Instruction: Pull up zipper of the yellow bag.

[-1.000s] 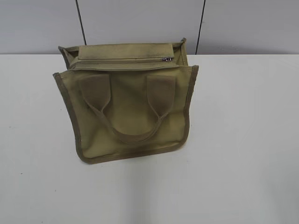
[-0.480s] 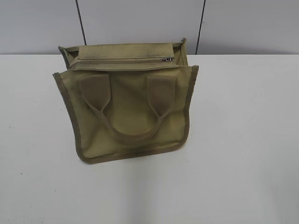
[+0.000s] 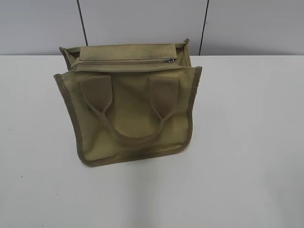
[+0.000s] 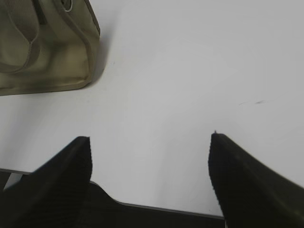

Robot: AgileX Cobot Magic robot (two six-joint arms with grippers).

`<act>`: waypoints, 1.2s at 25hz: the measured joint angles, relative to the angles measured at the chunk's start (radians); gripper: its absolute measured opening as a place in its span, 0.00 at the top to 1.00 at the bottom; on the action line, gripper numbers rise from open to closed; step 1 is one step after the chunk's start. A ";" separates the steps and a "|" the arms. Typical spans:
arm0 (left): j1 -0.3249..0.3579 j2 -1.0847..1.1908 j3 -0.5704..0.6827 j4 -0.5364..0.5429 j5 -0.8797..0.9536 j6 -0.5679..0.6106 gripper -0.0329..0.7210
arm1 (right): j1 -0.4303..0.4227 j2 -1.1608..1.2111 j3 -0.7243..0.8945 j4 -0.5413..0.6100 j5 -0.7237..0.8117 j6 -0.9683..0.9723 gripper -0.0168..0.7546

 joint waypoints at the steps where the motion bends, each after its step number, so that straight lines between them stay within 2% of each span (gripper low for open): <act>1: 0.000 0.000 0.000 0.000 0.000 0.000 0.32 | 0.000 0.000 0.000 0.000 0.000 0.000 0.22; 24: 0.000 0.000 -0.024 0.015 0.000 0.001 0.32 | 0.000 0.000 0.000 0.000 0.000 0.000 0.22; 25: 0.000 0.000 -0.031 0.015 -0.029 0.001 0.32 | 0.000 0.000 0.000 0.000 0.000 0.000 0.22; 27: 0.000 -0.001 -0.039 0.015 -0.326 0.001 0.32 | 0.000 0.000 0.000 0.001 0.000 0.000 0.22; 30: 0.000 -0.001 -0.046 0.015 -0.433 0.001 0.32 | 0.000 0.000 0.000 0.001 0.000 0.000 0.22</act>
